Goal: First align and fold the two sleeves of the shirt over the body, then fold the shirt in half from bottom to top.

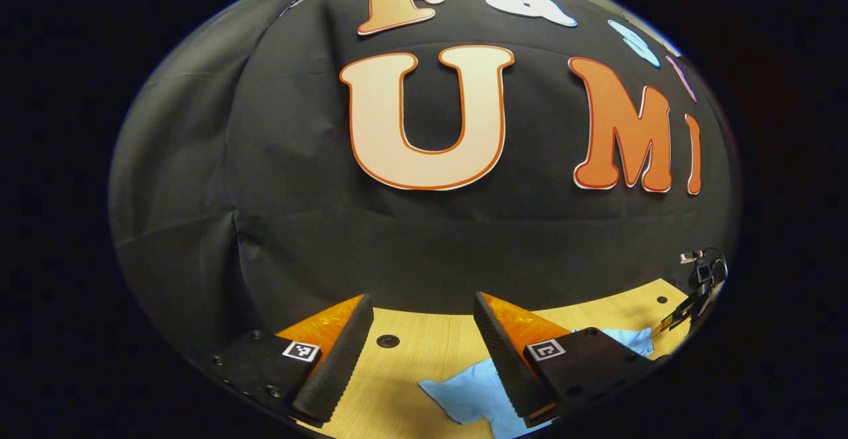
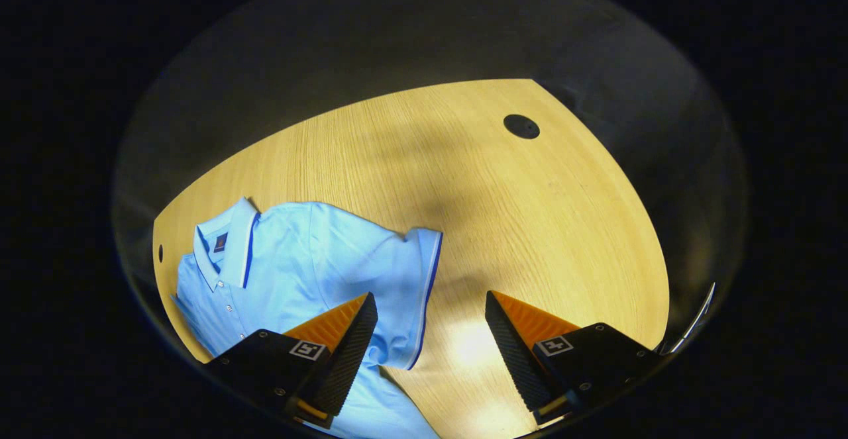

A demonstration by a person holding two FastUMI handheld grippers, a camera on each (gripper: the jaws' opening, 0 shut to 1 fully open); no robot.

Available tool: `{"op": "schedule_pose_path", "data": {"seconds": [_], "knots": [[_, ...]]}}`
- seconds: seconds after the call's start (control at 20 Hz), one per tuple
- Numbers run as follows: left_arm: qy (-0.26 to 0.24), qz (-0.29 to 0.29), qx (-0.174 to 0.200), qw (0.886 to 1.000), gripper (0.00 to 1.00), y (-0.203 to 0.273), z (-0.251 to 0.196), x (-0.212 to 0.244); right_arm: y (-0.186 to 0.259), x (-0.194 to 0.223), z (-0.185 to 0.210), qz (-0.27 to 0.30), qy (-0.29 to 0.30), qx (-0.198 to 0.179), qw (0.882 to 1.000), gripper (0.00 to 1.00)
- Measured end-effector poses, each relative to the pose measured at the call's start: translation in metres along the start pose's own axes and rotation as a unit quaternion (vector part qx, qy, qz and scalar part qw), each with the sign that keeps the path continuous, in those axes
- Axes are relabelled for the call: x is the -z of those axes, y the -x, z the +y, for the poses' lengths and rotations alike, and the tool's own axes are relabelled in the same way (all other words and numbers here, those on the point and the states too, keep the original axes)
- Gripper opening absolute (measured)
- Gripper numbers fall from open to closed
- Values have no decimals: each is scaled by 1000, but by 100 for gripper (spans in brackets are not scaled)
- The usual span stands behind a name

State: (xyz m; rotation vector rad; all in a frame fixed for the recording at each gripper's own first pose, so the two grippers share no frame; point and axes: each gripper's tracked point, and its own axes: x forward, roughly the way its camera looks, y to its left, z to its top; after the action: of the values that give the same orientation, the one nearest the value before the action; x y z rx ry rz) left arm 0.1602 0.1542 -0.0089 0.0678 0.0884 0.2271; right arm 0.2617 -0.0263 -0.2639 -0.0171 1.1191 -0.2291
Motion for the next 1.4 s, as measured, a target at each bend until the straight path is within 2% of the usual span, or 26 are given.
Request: {"op": "schedule_pose_path", "data": {"seconds": [0.05,0.15,0.35,0.4,0.45,0.6,0.65,0.75,0.8,0.85,0.9,1.0,1.1,1.3,1.4], "knots": [[2,3,-2,1000,98,-3,3,2,-4,3,3,11,0,-7,1000,99],[4,12,-5,1000,98,-6,9,10,-12,8,0,22,3,8,1000,99],[6,20,-11,1000,98,-11,18,19,-20,17,8,45,7,4,999,98],[6,23,-13,1000,97,-14,17,22,-19,21,10,51,7,0,999,91],[6,28,-15,999,98,-13,18,27,-20,22,9,54,11,5,998,95],[12,34,-16,999,98,-15,19,33,-22,22,16,51,3,7,999,81],[13,35,-17,999,98,-16,19,35,-22,22,16,54,-1,8,999,80],[17,38,-20,999,98,-16,21,36,-21,23,16,55,-6,8,998,67],[19,39,-21,999,98,-15,22,38,-22,22,16,52,-5,8,999,48],[21,41,-23,999,98,-15,23,38,-22,21,19,49,-7,3,999,42],[22,40,-24,999,98,-14,25,39,-21,20,20,47,-13,-1,999,21],[20,39,-29,999,98,-10,31,38,-17,19,25,38,-13,-12,999,4],[17,35,-34,999,98,-4,42,36,-5,13,33,17,-3,-16,1000,2],[16,37,-37,999,98,3,55,37,33,7,71,-24,32,-49,998,2],[18,31,-42,998,98,9,64,35,51,8,97,-35,31,-70,996,2]]}}
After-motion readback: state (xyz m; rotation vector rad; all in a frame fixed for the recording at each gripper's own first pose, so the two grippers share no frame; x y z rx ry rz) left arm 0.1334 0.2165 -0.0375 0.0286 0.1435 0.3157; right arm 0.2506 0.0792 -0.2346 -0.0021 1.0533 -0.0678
